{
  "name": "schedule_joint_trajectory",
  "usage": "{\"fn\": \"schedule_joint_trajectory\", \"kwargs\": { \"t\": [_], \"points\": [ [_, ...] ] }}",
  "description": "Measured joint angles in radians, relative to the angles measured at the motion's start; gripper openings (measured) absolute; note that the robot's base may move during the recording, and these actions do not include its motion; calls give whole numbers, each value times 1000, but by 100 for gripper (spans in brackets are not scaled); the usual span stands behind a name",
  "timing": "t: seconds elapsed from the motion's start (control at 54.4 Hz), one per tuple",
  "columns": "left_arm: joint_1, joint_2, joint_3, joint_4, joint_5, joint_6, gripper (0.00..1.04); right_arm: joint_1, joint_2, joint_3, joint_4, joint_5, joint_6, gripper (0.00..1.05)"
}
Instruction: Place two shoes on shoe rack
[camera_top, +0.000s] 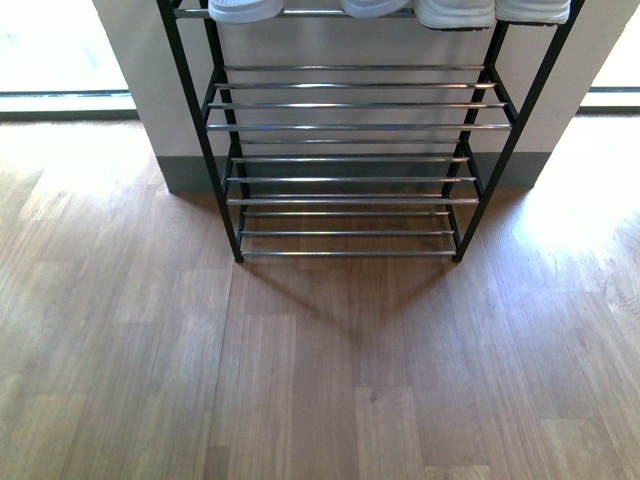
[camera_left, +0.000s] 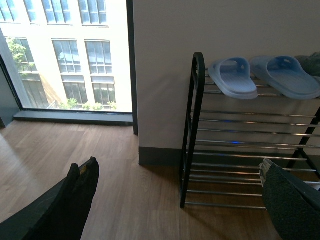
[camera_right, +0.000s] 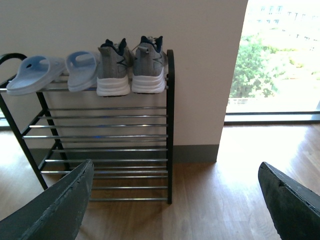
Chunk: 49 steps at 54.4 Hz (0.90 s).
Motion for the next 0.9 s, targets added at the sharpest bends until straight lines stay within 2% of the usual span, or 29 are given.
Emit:
{"fn": "schedule_joint_trajectory", "kwargs": {
  "t": [0.901],
  "points": [
    [0,0,0,0,0,0,95,0,0,0,0,0,0,96]
  ]
}}
